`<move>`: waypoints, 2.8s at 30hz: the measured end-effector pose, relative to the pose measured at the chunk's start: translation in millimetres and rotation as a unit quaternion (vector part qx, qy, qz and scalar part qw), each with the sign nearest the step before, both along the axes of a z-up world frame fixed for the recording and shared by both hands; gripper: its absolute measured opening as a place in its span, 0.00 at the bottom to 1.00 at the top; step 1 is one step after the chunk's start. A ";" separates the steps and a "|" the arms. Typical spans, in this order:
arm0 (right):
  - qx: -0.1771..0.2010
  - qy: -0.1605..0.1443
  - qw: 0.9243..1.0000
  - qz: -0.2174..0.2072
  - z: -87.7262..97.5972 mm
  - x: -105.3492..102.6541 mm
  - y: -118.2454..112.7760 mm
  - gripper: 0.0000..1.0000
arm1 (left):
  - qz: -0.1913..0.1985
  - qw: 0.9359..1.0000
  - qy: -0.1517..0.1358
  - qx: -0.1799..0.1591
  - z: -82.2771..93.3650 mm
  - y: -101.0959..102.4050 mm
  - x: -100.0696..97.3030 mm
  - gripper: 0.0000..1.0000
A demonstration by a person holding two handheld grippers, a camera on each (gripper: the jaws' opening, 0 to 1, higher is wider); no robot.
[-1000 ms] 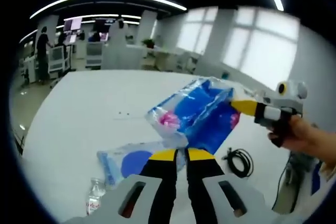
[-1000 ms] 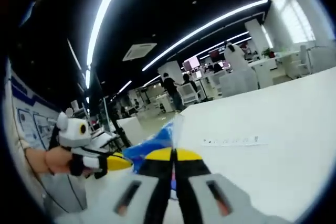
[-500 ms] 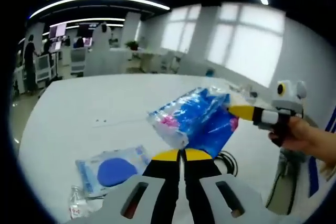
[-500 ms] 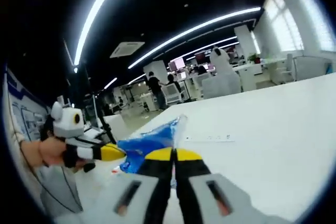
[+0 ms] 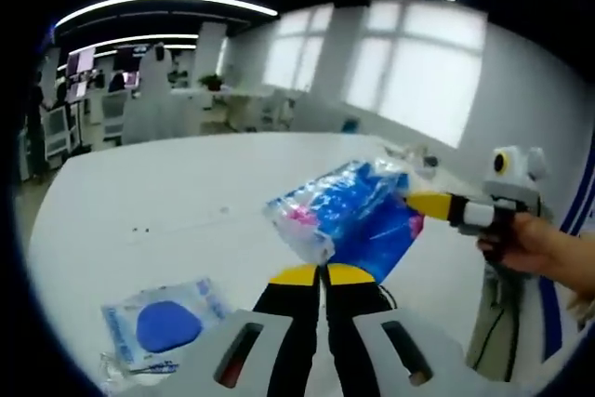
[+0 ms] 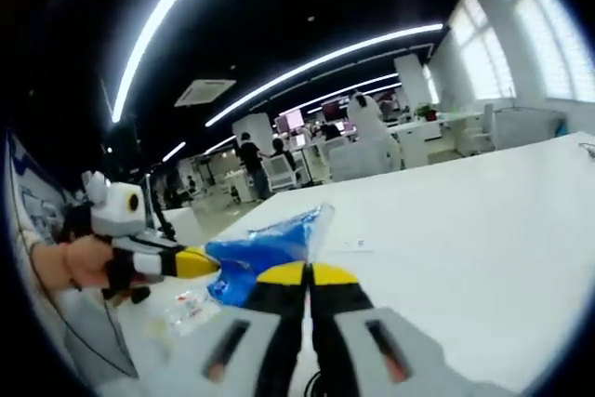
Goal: Arrange the tabletop items into an orderly group along one side of the table until the central work area is clear of visible clutter.
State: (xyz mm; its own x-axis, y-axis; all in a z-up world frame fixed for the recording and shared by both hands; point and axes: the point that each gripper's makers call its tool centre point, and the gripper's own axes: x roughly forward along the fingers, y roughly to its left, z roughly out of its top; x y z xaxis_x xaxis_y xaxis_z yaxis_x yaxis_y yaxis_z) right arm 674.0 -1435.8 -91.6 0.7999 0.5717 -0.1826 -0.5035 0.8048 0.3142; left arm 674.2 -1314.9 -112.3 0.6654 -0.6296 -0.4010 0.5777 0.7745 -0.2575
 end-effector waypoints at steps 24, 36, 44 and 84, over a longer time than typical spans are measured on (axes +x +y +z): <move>-0.011 0.079 0.996 -0.046 -98.4 54.4 -48.4 0.00 | -0.013 0.997 0.035 0.063 -89.6 -48.4 63.2 0.00; -0.007 0.129 0.990 -0.056 -158.9 72.9 -53.6 0.00 | -0.022 0.994 0.060 0.091 -143.0 -53.0 83.2 0.00; -0.014 0.144 0.988 -0.054 -176.2 74.7 -52.4 0.00 | -0.026 0.992 0.077 0.098 -160.5 -52.5 84.4 0.00; -0.014 0.173 0.982 -0.075 -182.9 69.5 -57.8 0.17 | -0.019 0.991 0.107 0.079 -167.1 -51.5 76.1 0.22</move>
State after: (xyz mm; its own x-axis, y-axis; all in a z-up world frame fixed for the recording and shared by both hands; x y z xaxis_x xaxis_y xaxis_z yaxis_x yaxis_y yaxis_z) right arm 743.5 -1493.6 -274.6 0.7624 0.4425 -0.4722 -0.2451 0.8728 0.4220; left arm 750.3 -1366.4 -279.4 0.5310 -0.5711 -0.6260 0.5521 0.7936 -0.2557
